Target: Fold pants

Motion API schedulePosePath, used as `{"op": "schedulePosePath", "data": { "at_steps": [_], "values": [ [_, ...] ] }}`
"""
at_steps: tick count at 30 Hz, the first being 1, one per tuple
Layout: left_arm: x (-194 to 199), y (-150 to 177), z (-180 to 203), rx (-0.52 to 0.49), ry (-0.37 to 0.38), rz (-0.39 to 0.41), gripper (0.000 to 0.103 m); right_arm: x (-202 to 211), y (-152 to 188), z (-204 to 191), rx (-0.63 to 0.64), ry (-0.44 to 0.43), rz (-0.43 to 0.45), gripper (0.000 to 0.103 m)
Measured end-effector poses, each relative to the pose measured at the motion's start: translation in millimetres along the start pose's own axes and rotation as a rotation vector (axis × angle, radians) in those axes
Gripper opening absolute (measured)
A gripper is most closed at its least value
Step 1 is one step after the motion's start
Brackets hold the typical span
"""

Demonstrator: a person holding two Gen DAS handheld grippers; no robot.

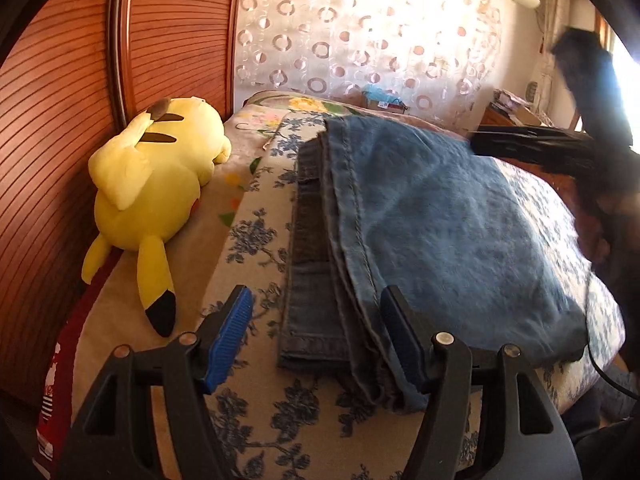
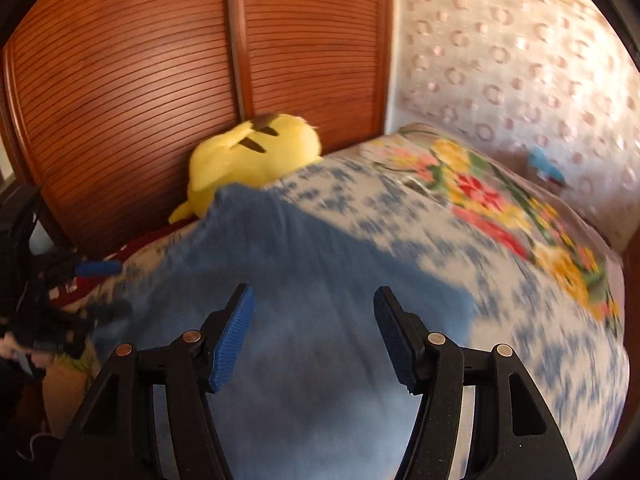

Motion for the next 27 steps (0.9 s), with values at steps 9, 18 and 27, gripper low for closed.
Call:
{"op": "schedulePosePath", "data": {
  "at_steps": [9, 18, 27],
  "values": [
    [-13, -15, -17, 0.032, -0.032, -0.024, 0.066, -93, -55, -10, 0.135, -0.122, -0.081, 0.064],
    [-28, -9, -23, 0.031, -0.062, -0.063, 0.066, -122, -43, -11, 0.134, -0.209, -0.150, 0.056],
    [-15, -10, -20, 0.037, -0.057, -0.036, 0.066, -100, -44, -10, 0.150, -0.158, -0.100, 0.032]
  ]
}}
Point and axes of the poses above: each gripper's, at about its wrist camera, not at the fingertips, and x roughly against the way its jaws point, z to its right, y to its underside, the point moved 4 cm from there along -x, roughly the way its jaws point, and after that the axes turned 13 degrees about x, right-handed, at the moved point
